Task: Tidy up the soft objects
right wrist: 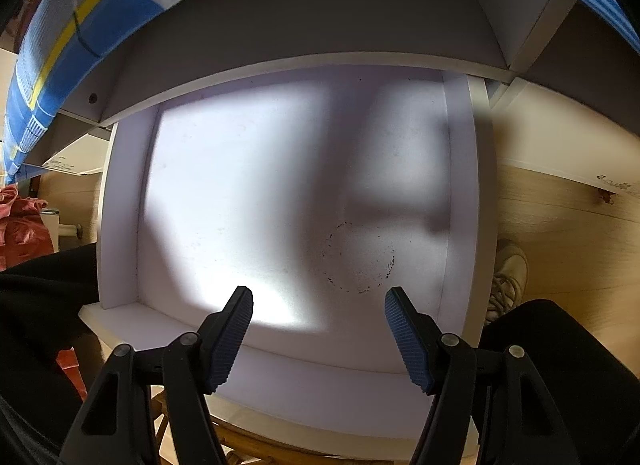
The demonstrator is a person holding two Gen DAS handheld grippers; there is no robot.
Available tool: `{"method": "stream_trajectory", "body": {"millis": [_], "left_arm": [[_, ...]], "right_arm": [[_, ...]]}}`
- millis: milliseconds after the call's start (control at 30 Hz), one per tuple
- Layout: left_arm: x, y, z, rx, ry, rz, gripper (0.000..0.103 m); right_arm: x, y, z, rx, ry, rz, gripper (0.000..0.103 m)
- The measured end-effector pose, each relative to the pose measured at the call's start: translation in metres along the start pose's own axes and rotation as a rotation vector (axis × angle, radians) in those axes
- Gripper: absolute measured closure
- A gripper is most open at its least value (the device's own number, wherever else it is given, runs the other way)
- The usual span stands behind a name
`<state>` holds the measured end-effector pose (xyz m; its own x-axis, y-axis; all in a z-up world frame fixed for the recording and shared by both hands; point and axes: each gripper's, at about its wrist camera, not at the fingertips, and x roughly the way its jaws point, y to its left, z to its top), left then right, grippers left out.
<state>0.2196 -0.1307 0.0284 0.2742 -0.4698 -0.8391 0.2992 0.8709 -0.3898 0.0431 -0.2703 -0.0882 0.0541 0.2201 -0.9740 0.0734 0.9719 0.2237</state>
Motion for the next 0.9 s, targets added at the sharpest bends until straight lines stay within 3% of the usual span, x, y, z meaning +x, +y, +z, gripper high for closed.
{"method": "stream_trajectory", "body": {"millis": [133, 233, 400, 533, 700, 900], "left_arm": [[-0.018, 0.006, -0.004, 0.017, -0.049, 0.023, 0.062], [-0.008, 0.002, -0.007, 0.081, -0.010, 0.091, 0.069], [0.014, -0.022, -0.009, 0.219, 0.022, 0.212, 0.070], [0.011, -0.025, -0.013, 0.260, 0.023, 0.241, 0.070], [-0.029, -0.006, -0.025, 0.214, -0.090, 0.170, 0.068], [-0.072, 0.047, -0.038, 0.158, -0.223, 0.238, 0.068]], "right_arm": [[-0.007, 0.002, 0.000, 0.001, -0.025, 0.008, 0.034], [-0.012, 0.001, 0.000, 0.002, -0.049, 0.009, 0.034], [-0.013, -0.007, 0.000, 0.038, -0.056, 0.009, 0.034], [-0.026, -0.009, 0.002, 0.060, -0.099, 0.036, 0.034], [-0.076, -0.013, -0.004, 0.050, -0.278, 0.049, 0.034], [-0.161, -0.006, 0.006, -0.016, -0.538, 0.115, 0.036]]}}
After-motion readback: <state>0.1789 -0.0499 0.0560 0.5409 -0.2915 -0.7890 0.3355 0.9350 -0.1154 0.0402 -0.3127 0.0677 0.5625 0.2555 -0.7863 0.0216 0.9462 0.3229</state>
